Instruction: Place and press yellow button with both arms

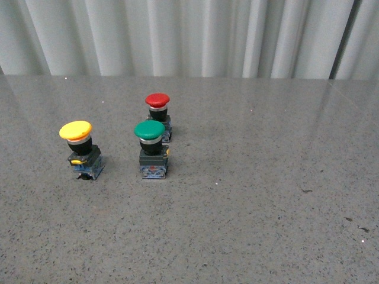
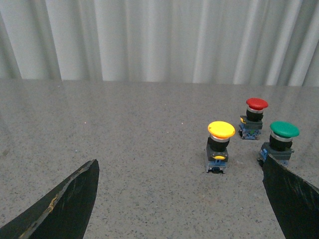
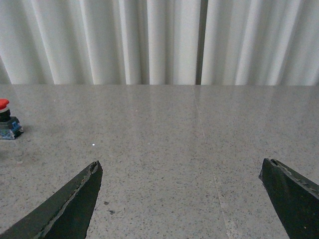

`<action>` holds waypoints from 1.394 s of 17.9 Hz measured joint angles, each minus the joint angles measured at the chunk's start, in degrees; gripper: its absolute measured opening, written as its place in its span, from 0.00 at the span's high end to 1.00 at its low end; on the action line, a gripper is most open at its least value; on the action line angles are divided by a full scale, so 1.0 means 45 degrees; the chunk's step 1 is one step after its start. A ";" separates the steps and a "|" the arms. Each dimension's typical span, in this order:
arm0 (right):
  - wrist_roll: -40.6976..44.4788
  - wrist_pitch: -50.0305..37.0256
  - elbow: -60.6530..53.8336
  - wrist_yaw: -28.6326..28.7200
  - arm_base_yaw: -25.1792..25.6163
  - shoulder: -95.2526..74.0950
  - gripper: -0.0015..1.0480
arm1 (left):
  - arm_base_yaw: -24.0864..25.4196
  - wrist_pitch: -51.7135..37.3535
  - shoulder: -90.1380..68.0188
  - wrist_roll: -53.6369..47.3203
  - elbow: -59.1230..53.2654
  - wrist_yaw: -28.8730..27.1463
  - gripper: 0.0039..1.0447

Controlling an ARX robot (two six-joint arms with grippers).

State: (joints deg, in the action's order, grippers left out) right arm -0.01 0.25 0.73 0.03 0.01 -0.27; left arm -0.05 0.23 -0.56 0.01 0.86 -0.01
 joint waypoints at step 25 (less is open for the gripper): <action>-0.0019 0.0000 0.0000 0.0000 0.0000 0.0000 0.06 | -0.1005 -0.2516 -1.4183 0.0063 0.7893 -0.1569 0.06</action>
State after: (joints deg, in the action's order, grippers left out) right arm -0.10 0.25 0.73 0.03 0.01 -0.27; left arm -4.58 -11.09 -64.38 0.30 36.38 -7.07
